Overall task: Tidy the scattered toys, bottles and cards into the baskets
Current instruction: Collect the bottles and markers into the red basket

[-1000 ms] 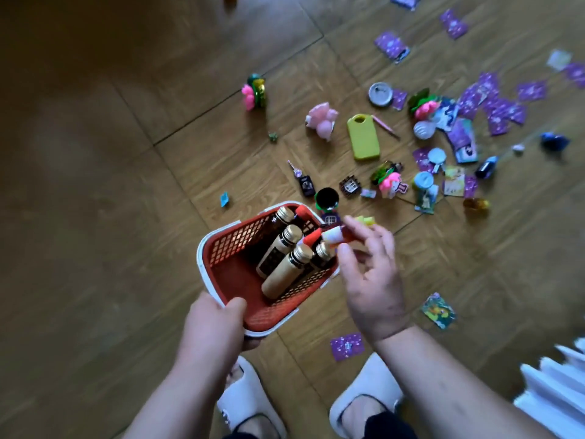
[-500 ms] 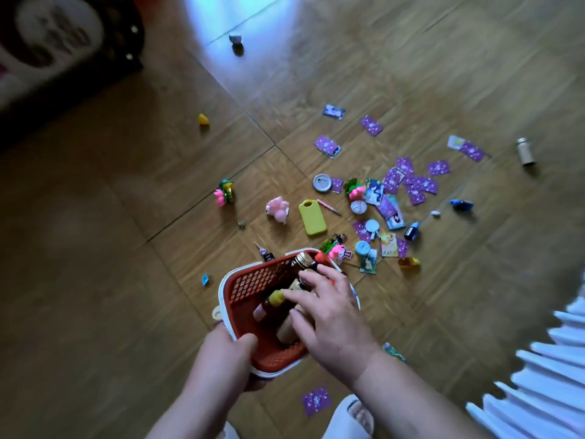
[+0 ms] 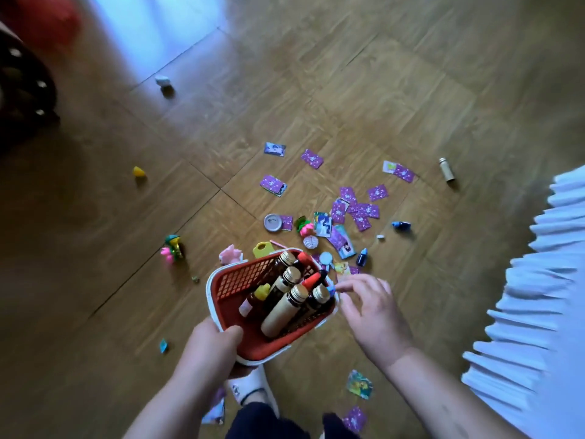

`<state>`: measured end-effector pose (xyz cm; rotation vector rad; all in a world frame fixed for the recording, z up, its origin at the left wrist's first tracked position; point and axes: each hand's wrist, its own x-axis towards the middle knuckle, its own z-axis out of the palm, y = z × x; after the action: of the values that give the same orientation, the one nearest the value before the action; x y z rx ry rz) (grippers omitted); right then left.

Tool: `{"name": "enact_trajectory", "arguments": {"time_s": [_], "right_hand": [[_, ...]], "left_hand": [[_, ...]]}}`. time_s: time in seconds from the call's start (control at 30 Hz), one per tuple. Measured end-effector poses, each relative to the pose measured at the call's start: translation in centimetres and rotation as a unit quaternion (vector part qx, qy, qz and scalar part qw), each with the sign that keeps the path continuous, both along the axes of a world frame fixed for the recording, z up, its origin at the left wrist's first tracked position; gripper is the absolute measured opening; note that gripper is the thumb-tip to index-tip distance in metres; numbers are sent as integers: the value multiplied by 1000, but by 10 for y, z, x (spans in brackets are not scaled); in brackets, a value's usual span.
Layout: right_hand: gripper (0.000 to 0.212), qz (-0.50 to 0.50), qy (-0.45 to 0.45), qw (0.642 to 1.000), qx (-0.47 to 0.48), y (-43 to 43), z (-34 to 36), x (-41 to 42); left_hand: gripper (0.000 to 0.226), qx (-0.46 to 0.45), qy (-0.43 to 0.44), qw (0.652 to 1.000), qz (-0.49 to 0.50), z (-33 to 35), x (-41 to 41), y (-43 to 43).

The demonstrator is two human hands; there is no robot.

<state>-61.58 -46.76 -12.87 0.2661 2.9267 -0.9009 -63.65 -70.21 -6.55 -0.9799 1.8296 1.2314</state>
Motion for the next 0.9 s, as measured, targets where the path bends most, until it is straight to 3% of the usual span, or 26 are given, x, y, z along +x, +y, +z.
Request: {"name": "enact_trajectory", "arguments": {"time_s": [0.2,0.33,0.53,0.67,0.9], "right_hand": [[17,-127,-180,975,-13,30,-37,-49],[17,-178,-210,961,-19,57,-82,-85],[19,-168,-246,955,2,91,-182,-134],[20,-170,-239,956,16,124,-257,-164],[19,-230,-139,963,21,216,-360,-208]], "left_hand": [[20,-21,4,997,-68,-27,-71,12],[21,-15,-2,998,-60,-66,-106,24],[14,-44,23,997,-56,-150,-138,64],[12,-20,30,999,-41,-227,-150,107],[14,21,43,998,-28,-336,-177,192]]}}
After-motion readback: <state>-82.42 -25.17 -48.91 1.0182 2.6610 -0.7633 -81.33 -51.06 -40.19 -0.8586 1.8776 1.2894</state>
